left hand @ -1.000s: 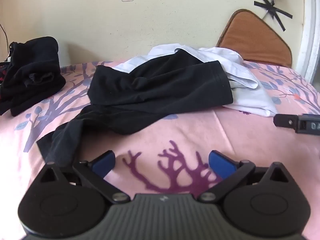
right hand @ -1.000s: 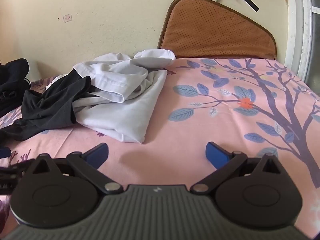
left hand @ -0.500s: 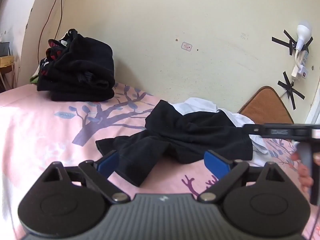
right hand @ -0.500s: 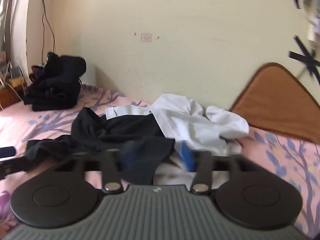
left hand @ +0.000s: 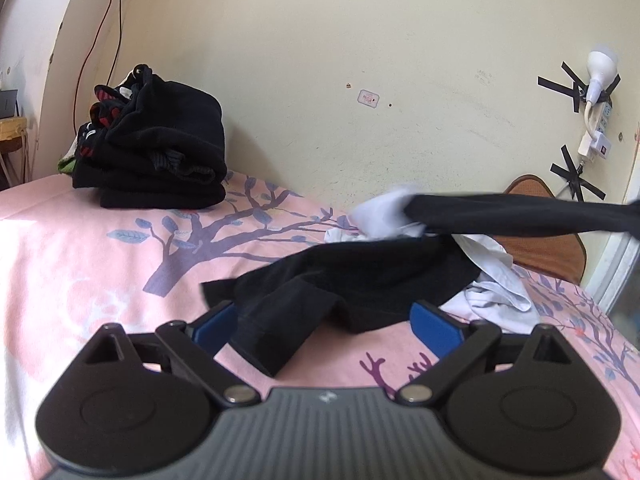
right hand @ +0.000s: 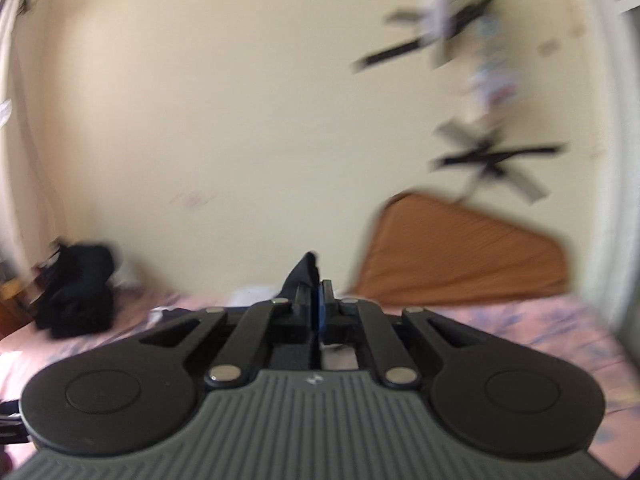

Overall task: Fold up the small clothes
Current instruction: 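Grasp the black garment with the right gripper and lift it off the pile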

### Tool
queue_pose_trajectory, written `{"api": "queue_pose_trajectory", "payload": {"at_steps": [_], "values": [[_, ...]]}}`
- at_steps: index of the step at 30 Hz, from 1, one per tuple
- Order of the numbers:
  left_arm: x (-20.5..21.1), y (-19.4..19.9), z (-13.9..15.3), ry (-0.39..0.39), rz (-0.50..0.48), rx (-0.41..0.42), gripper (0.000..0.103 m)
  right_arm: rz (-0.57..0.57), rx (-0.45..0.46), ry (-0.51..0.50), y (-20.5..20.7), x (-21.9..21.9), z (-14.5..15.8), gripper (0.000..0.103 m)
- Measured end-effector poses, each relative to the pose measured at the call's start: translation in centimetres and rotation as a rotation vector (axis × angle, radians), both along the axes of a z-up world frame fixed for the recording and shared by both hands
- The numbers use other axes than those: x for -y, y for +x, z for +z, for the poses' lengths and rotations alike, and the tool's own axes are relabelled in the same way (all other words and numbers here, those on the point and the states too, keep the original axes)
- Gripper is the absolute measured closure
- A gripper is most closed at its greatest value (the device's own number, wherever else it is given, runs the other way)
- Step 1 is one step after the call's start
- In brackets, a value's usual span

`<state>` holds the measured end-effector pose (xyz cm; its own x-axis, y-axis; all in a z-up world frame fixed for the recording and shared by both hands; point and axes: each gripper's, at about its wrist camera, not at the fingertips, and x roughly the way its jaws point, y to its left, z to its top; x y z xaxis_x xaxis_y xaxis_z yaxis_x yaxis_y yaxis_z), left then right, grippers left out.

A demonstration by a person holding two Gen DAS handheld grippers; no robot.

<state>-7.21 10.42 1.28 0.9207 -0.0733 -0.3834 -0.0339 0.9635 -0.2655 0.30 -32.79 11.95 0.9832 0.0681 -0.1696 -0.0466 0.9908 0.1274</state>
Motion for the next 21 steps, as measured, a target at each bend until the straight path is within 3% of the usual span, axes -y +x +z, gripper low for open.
{"api": "queue_pose_trajectory", "payload": {"at_steps": [5, 10, 12, 16, 21], "values": [[0.1, 0.2, 0.1, 0.017, -0.012, -0.014, 0.006, -0.337, 0.051, 0.056, -5.2, 9.2, 0.8, 0.097], [1.0, 0.1, 0.4, 0.063, -0.067, -0.006, 0.005, -0.36, 0.037, 0.165, -7.0, 11.7, -0.1, 0.097], [1.2, -0.3, 0.6, 0.065, -0.084, -0.001, 0.005, -0.286, 0.029, 0.191, -6.5, 10.6, 0.1, 0.097], [0.3, -2.2, 2.4, 0.004, -0.124, 0.034, 0.005, 0.01, 0.033, 0.247, -4.3, 5.1, 2.8, 0.097], [-2.1, -5.0, 5.4, 0.049, -0.067, 0.109, 0.004, 0.439, 0.032, 0.242, 0.7, -7.6, 10.3, 0.097]]}}
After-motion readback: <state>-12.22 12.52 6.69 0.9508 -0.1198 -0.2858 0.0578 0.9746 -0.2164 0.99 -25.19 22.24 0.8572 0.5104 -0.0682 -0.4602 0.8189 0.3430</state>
